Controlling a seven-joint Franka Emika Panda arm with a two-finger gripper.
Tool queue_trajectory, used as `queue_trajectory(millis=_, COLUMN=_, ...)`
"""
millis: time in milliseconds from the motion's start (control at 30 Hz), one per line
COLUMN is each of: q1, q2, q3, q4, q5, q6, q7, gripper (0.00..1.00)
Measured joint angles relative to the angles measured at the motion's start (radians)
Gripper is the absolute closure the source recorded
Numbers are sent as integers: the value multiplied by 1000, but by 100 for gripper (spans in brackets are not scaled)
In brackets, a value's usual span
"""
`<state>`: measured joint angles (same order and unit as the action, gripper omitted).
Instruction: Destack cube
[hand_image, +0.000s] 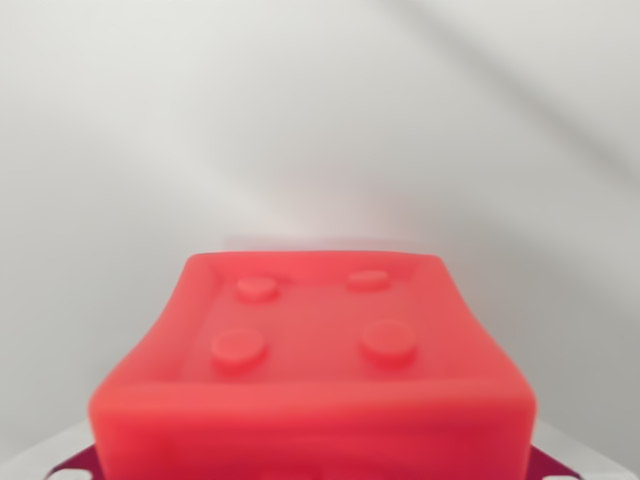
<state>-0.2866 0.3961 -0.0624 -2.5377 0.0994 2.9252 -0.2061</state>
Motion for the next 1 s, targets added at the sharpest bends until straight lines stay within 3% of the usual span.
queue_trajectory(millis=533, q1=-13, q2=37, q3=13, q4=11, q5=0, q6=28, q7=0, gripper=100)
queue_trajectory(millis=567, q1=-13, q2=37, q3=13, q4=11, q5=0, q6=28, q7=0, gripper=0)
queue_trajectory(millis=1000, q1=-13, q2=38, q3=14, q4=11, q5=0, q6=29, q7=0, gripper=0)
